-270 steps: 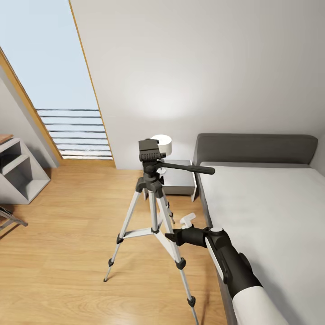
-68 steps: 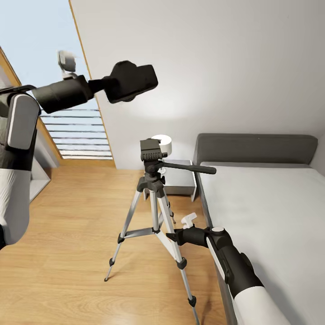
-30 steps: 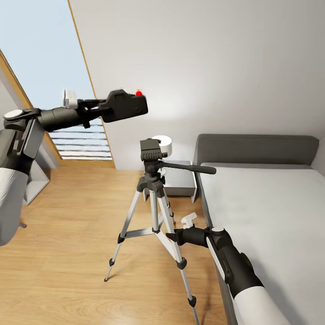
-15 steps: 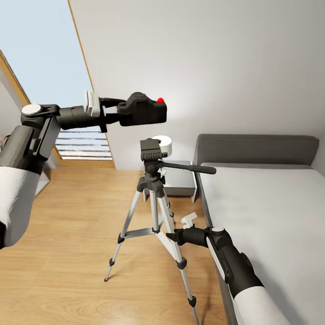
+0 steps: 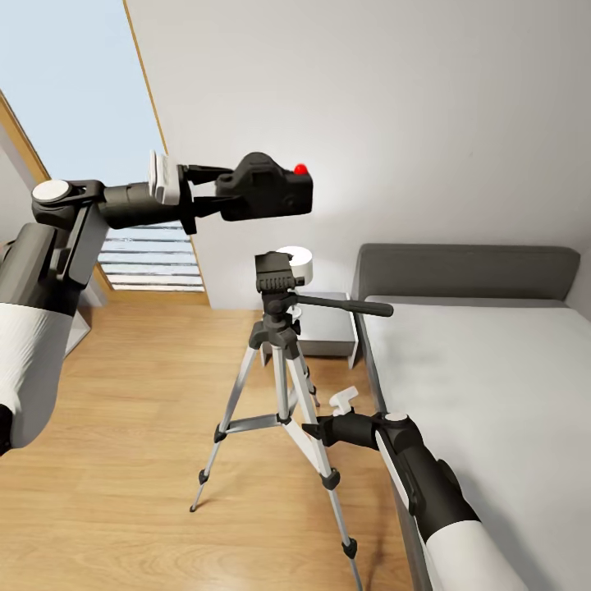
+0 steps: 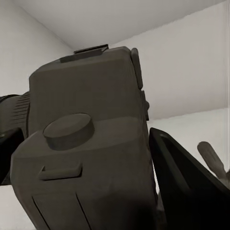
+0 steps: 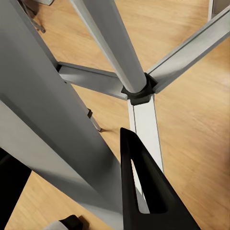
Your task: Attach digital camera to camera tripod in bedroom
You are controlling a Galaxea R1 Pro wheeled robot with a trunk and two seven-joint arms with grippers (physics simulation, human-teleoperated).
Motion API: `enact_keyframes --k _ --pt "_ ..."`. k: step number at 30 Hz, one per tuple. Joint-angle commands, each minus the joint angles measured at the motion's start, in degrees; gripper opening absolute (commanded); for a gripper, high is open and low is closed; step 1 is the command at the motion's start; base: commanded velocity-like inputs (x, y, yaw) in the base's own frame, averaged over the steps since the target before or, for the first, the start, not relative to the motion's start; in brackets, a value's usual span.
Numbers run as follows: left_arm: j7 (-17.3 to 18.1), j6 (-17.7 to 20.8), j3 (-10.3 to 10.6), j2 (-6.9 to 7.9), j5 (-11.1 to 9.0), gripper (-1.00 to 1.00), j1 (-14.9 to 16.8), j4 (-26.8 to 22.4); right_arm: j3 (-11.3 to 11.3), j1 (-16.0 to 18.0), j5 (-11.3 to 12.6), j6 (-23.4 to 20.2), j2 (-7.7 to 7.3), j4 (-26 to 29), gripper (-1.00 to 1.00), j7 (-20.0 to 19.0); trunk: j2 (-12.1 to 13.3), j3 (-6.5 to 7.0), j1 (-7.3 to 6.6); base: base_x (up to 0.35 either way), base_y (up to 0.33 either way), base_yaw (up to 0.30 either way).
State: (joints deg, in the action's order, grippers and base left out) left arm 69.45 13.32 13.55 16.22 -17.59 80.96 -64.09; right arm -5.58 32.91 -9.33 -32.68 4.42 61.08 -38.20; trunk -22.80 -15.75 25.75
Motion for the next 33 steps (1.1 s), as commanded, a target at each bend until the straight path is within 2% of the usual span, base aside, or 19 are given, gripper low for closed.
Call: enact_keyframes --k 1,2,4,7,14,33 --pt "0.08 0.47 0.16 0.07 -0.76 -1.00 0.08 0.04 0.08 0.05 -1.31 0.09 0.02 0.09 -1.00 -0.38 -0.12 -0.11 0.03 0.000 0.000 0.000" --pt "0.07 0.47 0.16 0.06 -1.42 -1.00 0.08 0.09 0.07 0.05 -1.31 0.10 0.03 0.19 -1.00 -0.39 -0.12 -0.11 0.03 0.000 0.000 0.000" --pt "0.02 0.48 0.22 0.05 -4.08 -1.00 0.08 0.40 0.05 0.05 -1.31 0.11 0.04 0.32 -1.00 -0.39 -0.12 -0.11 0.03 0.000 0.000 0.000" --pt "-0.08 0.42 0.37 -0.25 -5.41 -1.00 0.08 0.52 0.04 0.05 -1.31 0.14 0.06 0.35 -1.00 -0.39 -0.12 -0.11 0.03 0.000 0.000 0.000" --pt "-0.14 0.47 0.40 -1.20 -5.66 -1.00 0.08 0.59 0.08 0.05 -1.31 0.09 0.06 0.35 -1.00 -0.39 -0.12 -0.11 0.03 0.000 0.000 0.000" --pt "-0.37 0.60 0.41 -1.32 -5.66 -1.00 -0.07 2.26 0.13 0.05 -1.31 0.07 0.06 0.35 -1.00 -0.30 -0.12 -0.11 0.03 0.000 0.000 0.000"
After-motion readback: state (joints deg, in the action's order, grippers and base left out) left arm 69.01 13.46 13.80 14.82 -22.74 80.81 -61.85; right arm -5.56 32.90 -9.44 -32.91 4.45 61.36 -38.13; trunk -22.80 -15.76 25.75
